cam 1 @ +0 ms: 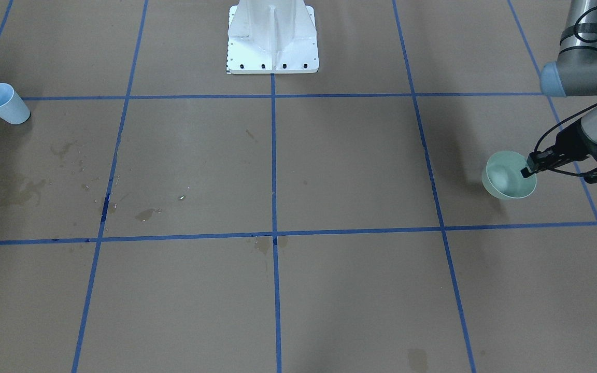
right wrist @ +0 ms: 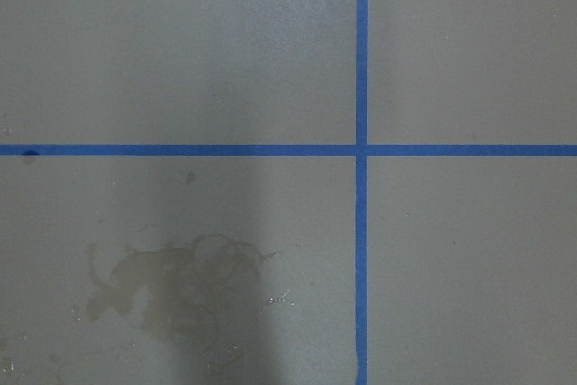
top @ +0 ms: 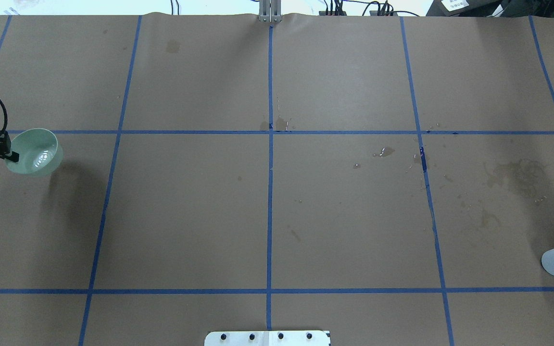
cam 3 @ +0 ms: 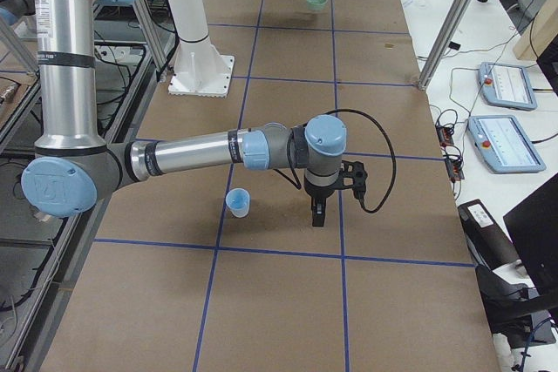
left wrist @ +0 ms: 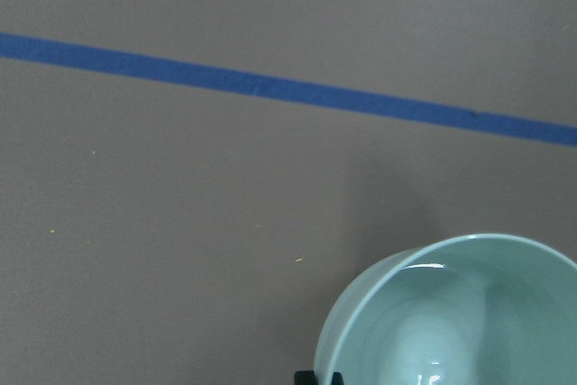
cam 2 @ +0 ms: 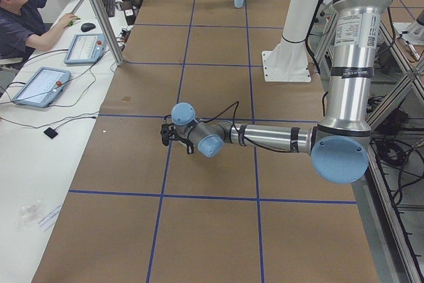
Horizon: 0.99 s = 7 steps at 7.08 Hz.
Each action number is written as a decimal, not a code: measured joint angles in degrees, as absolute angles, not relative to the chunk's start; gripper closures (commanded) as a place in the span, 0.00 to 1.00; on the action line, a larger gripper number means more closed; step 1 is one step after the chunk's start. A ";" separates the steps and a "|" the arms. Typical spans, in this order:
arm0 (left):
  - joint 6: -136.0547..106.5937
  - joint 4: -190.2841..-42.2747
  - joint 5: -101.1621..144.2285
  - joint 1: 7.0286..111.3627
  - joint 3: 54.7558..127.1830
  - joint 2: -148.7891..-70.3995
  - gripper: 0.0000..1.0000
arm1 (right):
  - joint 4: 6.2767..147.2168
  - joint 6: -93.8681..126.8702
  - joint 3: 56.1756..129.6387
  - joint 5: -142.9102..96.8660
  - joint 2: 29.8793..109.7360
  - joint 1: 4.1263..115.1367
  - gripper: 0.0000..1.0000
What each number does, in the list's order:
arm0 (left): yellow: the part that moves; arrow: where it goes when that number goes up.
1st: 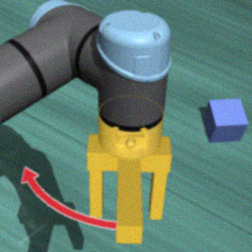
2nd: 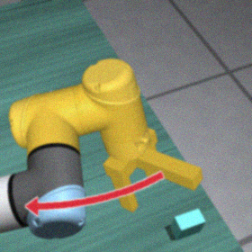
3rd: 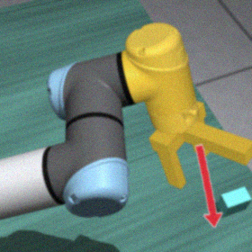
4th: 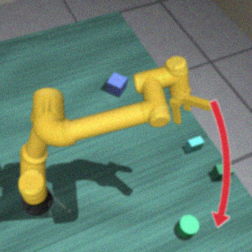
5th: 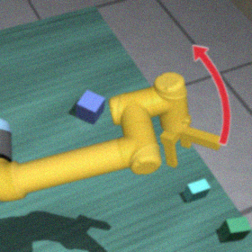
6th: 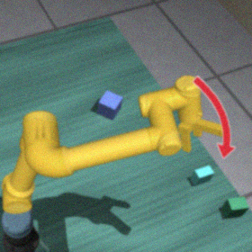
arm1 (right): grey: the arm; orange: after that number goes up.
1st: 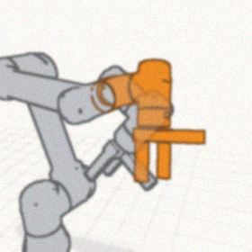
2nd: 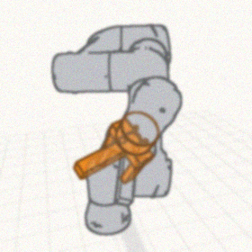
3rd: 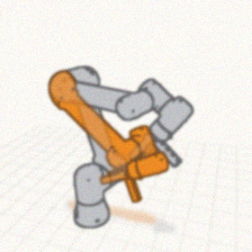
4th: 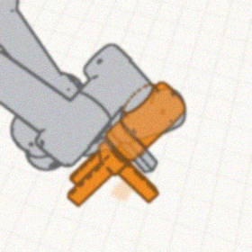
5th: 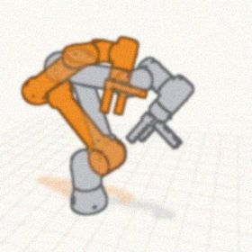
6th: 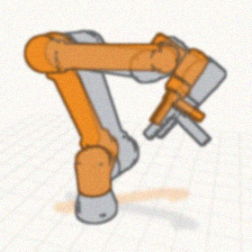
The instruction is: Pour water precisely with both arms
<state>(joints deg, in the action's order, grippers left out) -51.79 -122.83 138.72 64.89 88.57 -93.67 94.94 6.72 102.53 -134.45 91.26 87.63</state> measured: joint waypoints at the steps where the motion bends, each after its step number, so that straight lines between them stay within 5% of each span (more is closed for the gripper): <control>1: -51.93 -114.13 140.03 65.89 92.47 -97.21 1.00 | 94.96 6.71 102.47 -134.46 91.11 87.63 0.00; 4: -67.07 -96.13 137.59 59.77 98.66 -113.73 1.00 | 94.92 6.68 102.83 -134.41 91.26 87.62 0.00; 7: -87.61 -95.25 123.01 42.13 90.41 -130.85 1.00 | 94.92 6.76 102.97 -134.43 91.14 87.62 0.00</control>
